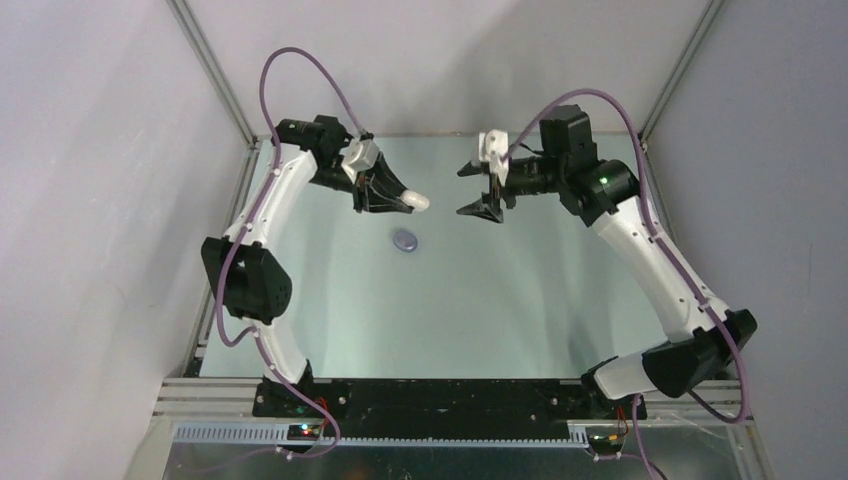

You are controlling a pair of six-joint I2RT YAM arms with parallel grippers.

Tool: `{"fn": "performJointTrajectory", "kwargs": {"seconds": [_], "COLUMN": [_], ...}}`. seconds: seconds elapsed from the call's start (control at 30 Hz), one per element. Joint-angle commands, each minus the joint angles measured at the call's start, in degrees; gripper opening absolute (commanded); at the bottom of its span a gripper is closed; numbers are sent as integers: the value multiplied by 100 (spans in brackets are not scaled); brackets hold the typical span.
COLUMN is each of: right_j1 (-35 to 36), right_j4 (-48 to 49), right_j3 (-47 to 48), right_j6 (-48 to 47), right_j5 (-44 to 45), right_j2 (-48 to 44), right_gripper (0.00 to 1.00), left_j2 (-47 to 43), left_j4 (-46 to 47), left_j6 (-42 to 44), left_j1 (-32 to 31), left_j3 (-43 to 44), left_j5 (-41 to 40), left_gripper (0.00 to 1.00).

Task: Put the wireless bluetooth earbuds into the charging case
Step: Close the charging case with the earbuds, then place the charging case with the earbuds at the center of the board.

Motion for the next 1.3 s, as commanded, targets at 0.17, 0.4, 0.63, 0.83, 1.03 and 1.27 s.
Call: {"fn": "performJointTrajectory", "kwargs": {"seconds": [0.17, 0.4, 0.63, 0.83, 1.03, 1.27], "right_j1": [-410, -1132, -1625, -1749, -1904, -1943], "right_j4": [2100, 3127, 2795, 2111, 2103, 2408], "right_j3": [-126, -1068, -1505, -1794, -2312, -2785], "right_j6": [4110, 6018, 6038, 5591, 5711, 6135], "right_j5": [-688, -601, 508, 1460, 1663, 1705], "right_j2": [649, 382, -51, -279, -401, -355], "right_gripper": [69, 69, 69, 68, 68, 67], "left_j2": [471, -126, -1274, -684, 164, 873], "left_j4": [-254, 2940, 9477, 14044, 9152, 8006], "left_j6": [-1696, -6343, -12161, -14889, -12420, -11919], "left_j1": [-88, -239, 219, 139, -334, -1169], "left_j3": [1360, 1116, -2003, -4335, -3254, -2771], "left_j5": [417, -1679, -2358, -1883, -2688, -3771], "left_gripper": [0, 0, 0, 0, 8, 10]}}
